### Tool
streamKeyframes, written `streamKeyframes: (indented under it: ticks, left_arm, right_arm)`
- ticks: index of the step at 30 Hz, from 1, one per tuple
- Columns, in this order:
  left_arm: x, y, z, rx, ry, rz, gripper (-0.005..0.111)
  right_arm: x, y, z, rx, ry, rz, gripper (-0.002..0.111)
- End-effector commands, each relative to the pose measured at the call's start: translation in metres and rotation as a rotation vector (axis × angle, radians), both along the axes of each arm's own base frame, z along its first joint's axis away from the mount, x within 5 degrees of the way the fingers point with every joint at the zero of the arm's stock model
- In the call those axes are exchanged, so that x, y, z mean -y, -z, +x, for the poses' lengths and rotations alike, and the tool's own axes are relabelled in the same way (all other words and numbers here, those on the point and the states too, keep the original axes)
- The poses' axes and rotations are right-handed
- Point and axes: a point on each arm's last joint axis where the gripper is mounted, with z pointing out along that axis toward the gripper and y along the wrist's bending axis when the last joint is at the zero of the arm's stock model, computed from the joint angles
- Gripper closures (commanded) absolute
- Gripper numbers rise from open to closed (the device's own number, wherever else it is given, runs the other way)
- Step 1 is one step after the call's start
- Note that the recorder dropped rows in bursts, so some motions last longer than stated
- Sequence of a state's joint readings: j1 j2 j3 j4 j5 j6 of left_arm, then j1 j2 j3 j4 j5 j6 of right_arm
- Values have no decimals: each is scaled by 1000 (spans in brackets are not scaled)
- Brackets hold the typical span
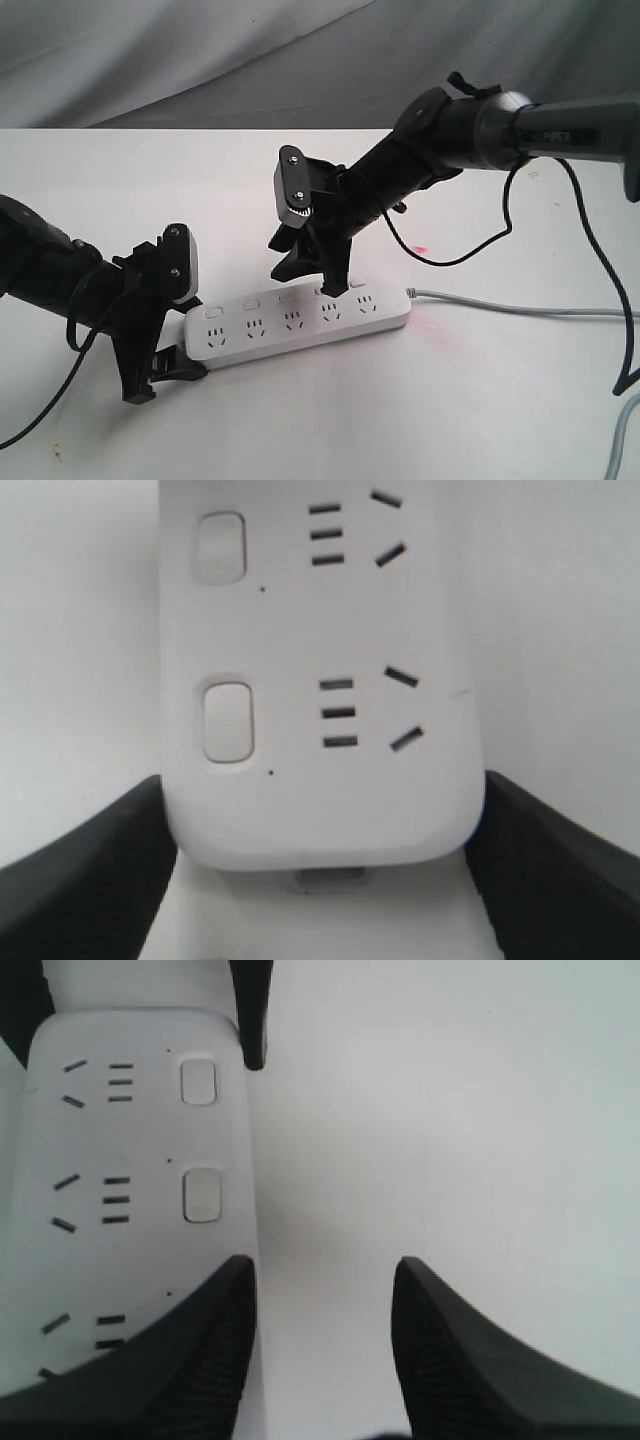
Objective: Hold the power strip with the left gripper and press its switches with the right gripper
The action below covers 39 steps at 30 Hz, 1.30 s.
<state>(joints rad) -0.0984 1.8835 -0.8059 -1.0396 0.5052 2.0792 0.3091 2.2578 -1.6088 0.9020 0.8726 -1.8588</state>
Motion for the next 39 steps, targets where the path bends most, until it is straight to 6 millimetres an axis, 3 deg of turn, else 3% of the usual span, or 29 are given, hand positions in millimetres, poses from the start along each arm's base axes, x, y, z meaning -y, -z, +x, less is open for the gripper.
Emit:
streamKeyframes:
  ticks: [1, 28, 39]
  left_arm:
    - [-1, 1, 2, 27, 8, 32, 50]
    - [-1, 1, 2, 27, 8, 32, 50]
    - [-1, 1, 2, 27, 8, 32, 50]
  right_arm:
    - [4, 0, -1, -16, 6, -6, 67]
    - [9, 31, -4, -76, -37, -93, 67]
    - [13, 60, -6, -116, -68, -152, 67]
